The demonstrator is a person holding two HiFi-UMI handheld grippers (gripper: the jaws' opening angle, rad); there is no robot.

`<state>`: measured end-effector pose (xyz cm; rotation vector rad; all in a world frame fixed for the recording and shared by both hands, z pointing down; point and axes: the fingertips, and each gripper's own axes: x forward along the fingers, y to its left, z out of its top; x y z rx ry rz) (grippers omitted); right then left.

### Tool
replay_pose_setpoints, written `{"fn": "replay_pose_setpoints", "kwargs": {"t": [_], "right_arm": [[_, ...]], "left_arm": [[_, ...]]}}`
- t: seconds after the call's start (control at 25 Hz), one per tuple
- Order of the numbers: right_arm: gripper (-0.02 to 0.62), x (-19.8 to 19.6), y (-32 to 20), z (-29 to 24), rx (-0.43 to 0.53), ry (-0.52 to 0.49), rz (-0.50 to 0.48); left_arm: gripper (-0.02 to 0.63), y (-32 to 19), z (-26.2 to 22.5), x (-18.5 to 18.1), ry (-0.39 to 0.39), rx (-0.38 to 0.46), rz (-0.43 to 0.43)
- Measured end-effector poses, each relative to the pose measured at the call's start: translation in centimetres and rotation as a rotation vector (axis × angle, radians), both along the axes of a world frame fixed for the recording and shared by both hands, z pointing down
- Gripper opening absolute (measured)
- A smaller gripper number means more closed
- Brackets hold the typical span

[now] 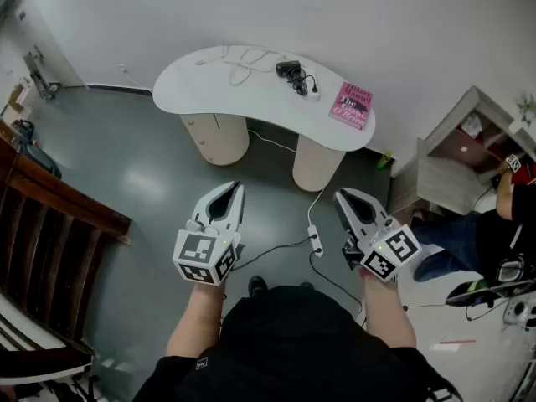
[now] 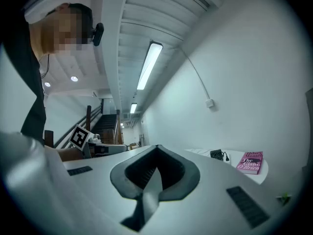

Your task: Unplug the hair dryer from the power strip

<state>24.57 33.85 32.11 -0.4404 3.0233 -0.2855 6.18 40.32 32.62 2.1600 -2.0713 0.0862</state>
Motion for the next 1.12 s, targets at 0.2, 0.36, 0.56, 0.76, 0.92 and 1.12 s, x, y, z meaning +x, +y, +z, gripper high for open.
{"fn": "replay_pose_setpoints", "kwargs": {"t": [0.2,0.36,0.56,0.76,0.92,1.12], "right_arm": [[0.033,0.0,0.5,0.3,-0.010,-0.003,-0.001],[0.033,-0.1,0.8,0.7,-0.026,-0.001,0.005],[0.034,-0.6,1.1,1.2,-0.042,-0.002,0.000],[0.034,-3.2,3.3,1.6,-0.046,0.016,-0.087],[0.035,-5.4,3.7,2.2,-0.072,0.016,-0.084],[0.035,-8.6,4.2,2.4,-0.080,0.013,-0.079]], "left_arm": [[0.025,0.4,0.1,0.0,-0.002,0.001,0.001],[0.025,0.5,0.5,-0.3,0.005,-0.006,0.008],[0.025,0.4,1.0,-0.6,0.013,-0.011,0.023],[0.025,0.9,1.4,-2.0,0.022,-0.013,0.022],[0.025,1.7,1.4,-4.1,0.025,-0.009,0.019],[0.025,3.7,1.8,-7.7,0.025,-0.008,-0.002]]}}
